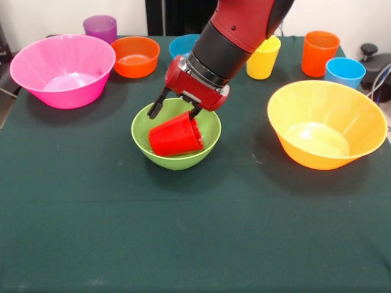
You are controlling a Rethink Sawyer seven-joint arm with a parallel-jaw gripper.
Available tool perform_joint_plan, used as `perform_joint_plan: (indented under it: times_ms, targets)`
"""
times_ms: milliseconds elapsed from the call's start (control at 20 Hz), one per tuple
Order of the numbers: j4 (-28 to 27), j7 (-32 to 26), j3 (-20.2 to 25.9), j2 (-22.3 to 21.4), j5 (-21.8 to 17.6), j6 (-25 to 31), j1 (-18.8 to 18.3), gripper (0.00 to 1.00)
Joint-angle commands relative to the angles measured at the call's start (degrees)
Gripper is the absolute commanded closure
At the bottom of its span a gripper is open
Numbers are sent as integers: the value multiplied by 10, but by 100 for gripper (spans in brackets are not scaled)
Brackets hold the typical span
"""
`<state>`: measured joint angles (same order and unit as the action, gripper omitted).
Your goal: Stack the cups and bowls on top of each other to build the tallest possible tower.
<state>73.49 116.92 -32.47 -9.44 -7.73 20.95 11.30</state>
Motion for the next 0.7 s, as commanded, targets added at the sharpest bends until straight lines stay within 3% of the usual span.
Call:
perform_joint_plan:
  times_ms: [50, 700]
  targets:
    - [-23, 43, 68, 15, -8, -31, -10, 0]
    - [-23, 40, 74, 13, -8, -35, -15, 0]
